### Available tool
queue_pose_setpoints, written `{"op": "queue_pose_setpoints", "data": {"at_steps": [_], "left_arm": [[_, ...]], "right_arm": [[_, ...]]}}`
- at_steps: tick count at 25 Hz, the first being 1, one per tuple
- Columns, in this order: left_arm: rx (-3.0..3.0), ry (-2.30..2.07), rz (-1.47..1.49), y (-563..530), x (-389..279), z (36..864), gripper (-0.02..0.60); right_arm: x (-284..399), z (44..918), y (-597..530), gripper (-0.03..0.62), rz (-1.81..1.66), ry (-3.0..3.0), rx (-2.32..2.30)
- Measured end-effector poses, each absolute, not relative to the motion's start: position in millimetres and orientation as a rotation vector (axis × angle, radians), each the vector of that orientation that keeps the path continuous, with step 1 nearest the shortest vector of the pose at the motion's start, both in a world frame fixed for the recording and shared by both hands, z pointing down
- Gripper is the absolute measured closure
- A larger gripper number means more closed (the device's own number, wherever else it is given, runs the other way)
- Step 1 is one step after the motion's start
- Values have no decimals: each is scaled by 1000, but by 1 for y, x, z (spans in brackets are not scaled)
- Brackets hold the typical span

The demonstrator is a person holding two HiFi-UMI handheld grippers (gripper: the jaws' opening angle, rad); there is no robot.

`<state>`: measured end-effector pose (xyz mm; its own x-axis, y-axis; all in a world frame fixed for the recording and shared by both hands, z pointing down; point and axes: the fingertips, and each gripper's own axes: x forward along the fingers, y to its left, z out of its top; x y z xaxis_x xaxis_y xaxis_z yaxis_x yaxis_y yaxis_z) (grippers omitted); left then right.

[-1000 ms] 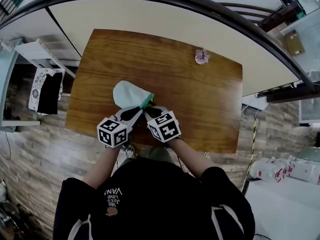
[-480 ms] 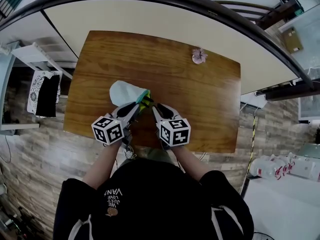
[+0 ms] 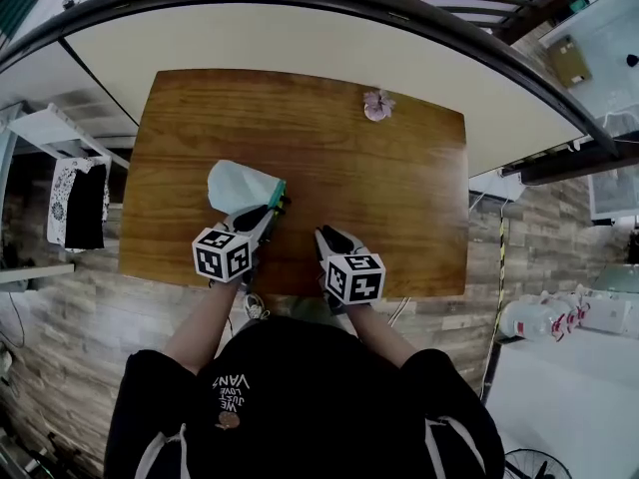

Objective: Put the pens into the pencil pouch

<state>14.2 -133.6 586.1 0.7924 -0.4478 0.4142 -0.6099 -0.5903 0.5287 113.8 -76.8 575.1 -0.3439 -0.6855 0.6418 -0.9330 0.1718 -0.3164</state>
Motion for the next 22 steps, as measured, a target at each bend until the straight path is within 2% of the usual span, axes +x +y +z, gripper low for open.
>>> {"op": "queue_pose_setpoints", "data": {"at_steps": [6, 10, 13, 22], "left_arm": [[2346, -745, 521, -127, 35, 612, 528], [2353, -698, 589, -121, 49, 621, 436], [2361, -685, 612, -118, 53, 622, 402], [2397, -751, 555, -114, 32, 603, 400]], "right_arm": [[129, 581, -63, 545, 993, -2055, 1580], [137, 584, -56, 545, 1009, -2034, 1600], [138, 585, -52, 545, 1014, -2027, 1608], [131, 582, -48, 545, 988, -2037, 1624]]}}
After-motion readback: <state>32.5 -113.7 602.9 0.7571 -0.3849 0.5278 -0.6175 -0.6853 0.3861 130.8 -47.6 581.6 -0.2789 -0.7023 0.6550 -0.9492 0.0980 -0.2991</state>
